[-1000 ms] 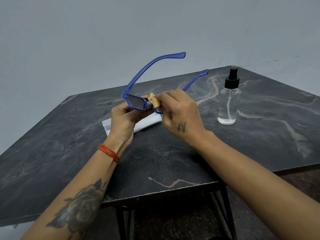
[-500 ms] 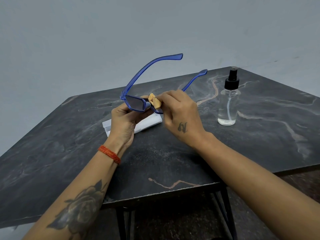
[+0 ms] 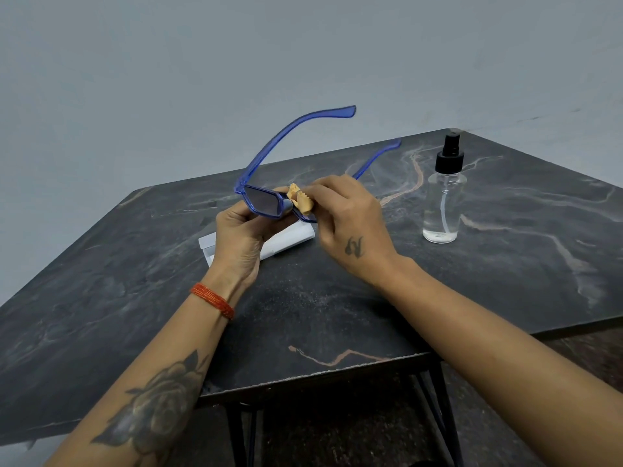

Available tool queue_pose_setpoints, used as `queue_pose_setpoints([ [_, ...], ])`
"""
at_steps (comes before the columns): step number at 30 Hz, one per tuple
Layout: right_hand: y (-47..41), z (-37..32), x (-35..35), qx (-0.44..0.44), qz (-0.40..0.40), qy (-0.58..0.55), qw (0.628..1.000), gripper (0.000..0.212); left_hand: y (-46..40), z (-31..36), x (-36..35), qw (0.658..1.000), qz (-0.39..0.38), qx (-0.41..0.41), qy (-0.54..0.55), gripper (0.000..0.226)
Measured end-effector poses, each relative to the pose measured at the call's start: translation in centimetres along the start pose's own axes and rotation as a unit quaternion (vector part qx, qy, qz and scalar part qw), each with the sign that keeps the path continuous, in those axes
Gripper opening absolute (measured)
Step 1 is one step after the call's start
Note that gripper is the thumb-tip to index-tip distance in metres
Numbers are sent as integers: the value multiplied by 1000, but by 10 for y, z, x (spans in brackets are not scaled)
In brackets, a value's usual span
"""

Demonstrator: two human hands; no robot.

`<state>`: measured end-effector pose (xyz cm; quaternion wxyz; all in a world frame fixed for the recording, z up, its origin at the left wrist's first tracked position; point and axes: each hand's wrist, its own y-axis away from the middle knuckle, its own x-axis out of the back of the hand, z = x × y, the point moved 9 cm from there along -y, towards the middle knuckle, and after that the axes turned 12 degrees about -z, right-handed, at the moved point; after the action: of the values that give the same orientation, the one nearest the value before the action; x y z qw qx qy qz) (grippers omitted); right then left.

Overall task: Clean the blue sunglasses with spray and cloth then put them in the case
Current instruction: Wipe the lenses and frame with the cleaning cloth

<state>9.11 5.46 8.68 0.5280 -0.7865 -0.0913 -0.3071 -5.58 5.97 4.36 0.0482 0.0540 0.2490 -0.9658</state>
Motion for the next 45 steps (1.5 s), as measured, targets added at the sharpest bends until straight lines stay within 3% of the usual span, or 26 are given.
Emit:
queue_pose_setpoints([
  [12, -1, 1, -1, -1, -14, -26, 1000, 21, 3, 0, -3, 1000, 6, 11, -3, 15],
  [18, 1, -8, -1, 21, -20, 33, 999, 19, 2, 0, -2, 1000, 0, 9, -4, 17],
  [26, 2, -3, -6, -23, -48, 103, 993, 18, 2, 3, -1, 1000, 8, -4, -17, 14],
  [31, 4, -1, 0, -43, -29, 54, 997, 9, 2, 4, -1, 1000, 7, -5, -19, 16],
  [45, 0, 0, -1, -24, -24, -42, 999, 14, 0, 2, 3, 1000, 20, -4, 11, 13],
])
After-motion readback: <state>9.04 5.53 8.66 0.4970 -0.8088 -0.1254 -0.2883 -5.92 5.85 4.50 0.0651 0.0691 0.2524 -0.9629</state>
